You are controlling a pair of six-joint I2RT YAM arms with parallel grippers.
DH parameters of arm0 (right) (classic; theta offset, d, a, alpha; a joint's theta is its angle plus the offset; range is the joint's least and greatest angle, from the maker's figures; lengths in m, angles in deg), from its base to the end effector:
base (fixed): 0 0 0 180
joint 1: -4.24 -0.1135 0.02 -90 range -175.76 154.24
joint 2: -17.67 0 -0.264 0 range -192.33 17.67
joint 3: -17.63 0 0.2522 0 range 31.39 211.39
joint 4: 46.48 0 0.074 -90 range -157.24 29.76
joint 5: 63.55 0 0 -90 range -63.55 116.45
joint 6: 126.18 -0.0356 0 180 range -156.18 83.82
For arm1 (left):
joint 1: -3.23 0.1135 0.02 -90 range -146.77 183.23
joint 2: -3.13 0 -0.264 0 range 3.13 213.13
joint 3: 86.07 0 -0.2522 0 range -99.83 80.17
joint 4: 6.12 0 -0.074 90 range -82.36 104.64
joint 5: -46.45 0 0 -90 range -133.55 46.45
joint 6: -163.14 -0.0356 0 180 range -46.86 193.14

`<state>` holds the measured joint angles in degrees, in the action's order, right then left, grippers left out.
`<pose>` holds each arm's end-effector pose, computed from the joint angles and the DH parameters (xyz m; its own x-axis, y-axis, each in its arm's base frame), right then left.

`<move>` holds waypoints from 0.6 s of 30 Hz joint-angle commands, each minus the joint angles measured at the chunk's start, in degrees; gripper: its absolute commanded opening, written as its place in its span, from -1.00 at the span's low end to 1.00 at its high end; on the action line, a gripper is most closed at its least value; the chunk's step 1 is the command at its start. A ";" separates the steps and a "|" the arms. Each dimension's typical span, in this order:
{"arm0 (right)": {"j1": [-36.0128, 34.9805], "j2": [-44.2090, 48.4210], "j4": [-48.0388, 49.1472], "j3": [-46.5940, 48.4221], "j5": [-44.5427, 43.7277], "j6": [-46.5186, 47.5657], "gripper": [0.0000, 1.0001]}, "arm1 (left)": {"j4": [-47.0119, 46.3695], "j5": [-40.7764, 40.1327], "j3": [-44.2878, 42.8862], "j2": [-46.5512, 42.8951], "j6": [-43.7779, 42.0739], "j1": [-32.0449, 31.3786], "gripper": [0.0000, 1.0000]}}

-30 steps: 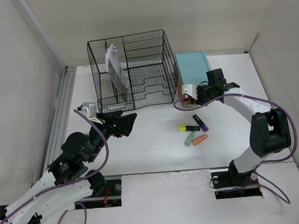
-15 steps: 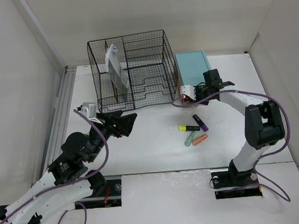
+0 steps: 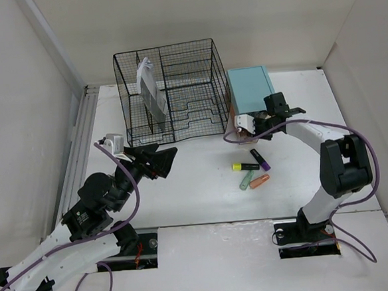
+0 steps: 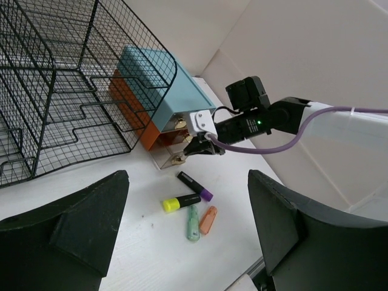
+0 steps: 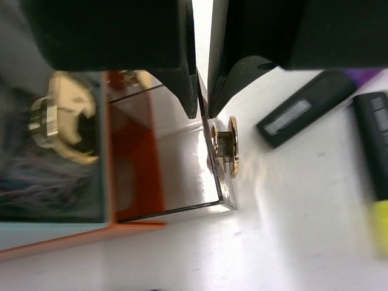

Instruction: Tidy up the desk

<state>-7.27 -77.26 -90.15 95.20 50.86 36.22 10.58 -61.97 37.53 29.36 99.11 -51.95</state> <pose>0.3253 0.0813 0.2082 0.1009 -0.8652 -0.4911 -0.9314 0.0913 -0.3524 0.0698 -0.0806 0.3820 -0.1447 -0.5196 -0.8421 0.6007 0.6301 -0.4920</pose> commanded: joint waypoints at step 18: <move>0.17 11.78 -2.87 -4.14 2.58 -3.49 0.02 | -2.50 1.54 0.71 -1.19 0.21 -0.37 0.59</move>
<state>-7.42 -68.39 -95.28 89.58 51.32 34.98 10.49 -60.90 37.84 28.82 99.14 -51.95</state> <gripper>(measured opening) 0.506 0.796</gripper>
